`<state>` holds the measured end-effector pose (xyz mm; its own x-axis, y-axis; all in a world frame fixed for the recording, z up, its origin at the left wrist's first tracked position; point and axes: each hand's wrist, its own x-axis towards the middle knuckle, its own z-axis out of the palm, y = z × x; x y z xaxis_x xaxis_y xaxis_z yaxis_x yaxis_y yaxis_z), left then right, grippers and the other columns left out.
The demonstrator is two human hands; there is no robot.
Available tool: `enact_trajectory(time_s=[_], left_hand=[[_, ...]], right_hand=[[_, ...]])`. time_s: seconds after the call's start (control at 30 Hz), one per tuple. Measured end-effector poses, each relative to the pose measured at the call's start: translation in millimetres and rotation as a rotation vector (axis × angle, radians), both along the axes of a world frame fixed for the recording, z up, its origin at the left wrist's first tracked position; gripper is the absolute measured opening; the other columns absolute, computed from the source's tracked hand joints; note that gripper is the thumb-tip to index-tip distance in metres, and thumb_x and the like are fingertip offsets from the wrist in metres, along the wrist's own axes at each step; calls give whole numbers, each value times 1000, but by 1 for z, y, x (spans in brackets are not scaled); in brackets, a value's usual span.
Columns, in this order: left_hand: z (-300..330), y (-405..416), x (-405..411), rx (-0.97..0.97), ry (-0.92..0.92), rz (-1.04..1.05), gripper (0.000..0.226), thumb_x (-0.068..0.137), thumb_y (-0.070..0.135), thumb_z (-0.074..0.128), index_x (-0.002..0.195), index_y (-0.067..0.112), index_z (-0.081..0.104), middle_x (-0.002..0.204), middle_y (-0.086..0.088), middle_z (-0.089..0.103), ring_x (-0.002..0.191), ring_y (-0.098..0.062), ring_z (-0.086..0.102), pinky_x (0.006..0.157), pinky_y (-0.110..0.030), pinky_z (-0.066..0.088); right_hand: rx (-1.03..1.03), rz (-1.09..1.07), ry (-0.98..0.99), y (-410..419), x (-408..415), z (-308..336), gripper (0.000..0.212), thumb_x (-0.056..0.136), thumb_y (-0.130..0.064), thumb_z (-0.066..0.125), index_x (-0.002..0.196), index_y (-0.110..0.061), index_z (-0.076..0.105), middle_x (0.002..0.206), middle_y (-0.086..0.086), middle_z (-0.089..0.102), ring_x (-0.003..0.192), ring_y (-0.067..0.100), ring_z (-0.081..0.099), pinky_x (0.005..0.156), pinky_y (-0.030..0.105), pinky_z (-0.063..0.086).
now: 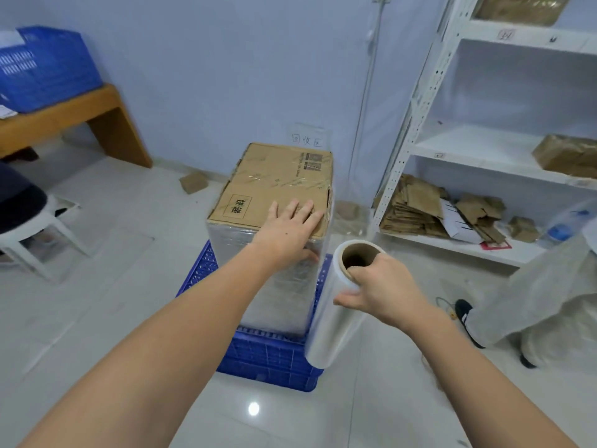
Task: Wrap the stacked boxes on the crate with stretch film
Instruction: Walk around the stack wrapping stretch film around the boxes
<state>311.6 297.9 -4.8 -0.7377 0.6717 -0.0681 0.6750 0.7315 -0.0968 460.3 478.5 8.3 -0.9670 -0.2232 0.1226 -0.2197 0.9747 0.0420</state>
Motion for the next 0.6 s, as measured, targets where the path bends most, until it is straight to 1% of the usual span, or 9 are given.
enact_trajectory(time_s=[0.1,0.23,0.27,0.3,0.33,0.37,0.43,0.5,0.6], left_hand=[[-1,5,1,9,5,21,95,96,71,45,165,27,-4,174,-2,-4,160,-32,-1,125,-64,9],[-7,9,1,8,23,35,97,94,75,45,165,29,-2,174,0,-2,160,-30,0,125,-63,10],[-8,9,0,14,23,38,97,93,75,45,165,30,-2,174,0,-1,160,-30,1,125,-63,10],[-8,8,-1,19,29,41,98,92,77,45,165,30,-1,174,0,-1,160,-29,2,125,-62,11],[-9,8,-1,19,36,42,100,91,78,45,165,30,-1,174,1,0,160,-29,2,125,-62,11],[-9,8,-1,20,37,41,101,90,79,45,165,30,-1,174,1,0,160,-29,3,125,-62,12],[-10,7,-2,29,37,42,103,88,81,46,165,30,0,174,1,1,160,-29,3,126,-62,11],[-11,7,0,37,39,42,103,89,81,48,164,31,0,174,1,1,160,-29,4,126,-62,11],[-10,6,1,39,42,43,103,89,80,49,164,31,0,174,1,2,160,-29,5,126,-61,10]], right_hand=[[-46,156,-75,-8,7,2,46,74,-63,66,62,-28,40,56,-14,29,69,18,38,60,29,31],[-1,284,-123,-20,11,1,44,76,-57,70,66,-30,37,57,-18,25,68,15,33,64,28,32],[-13,277,-125,-22,12,2,41,77,-54,71,68,-29,40,57,-17,30,70,15,32,66,29,34],[-20,260,-127,-24,14,2,34,79,-50,71,73,-27,46,61,-12,42,73,16,33,69,30,38],[-9,240,-141,-26,17,3,27,82,-47,69,82,-25,53,70,-6,55,77,17,33,75,33,41],[10,217,-144,-28,23,4,24,85,-43,66,93,-23,55,81,-2,63,79,18,36,81,34,43],[39,177,-120,-35,33,5,24,90,-34,60,107,-20,50,91,1,67,83,21,48,80,33,38],[50,123,-93,-46,40,5,30,94,-40,54,110,-16,46,90,4,68,81,26,56,73,33,29],[67,-44,-106,-59,38,2,49,93,-62,46,105,-14,47,83,4,66,70,25,52,70,34,29]])
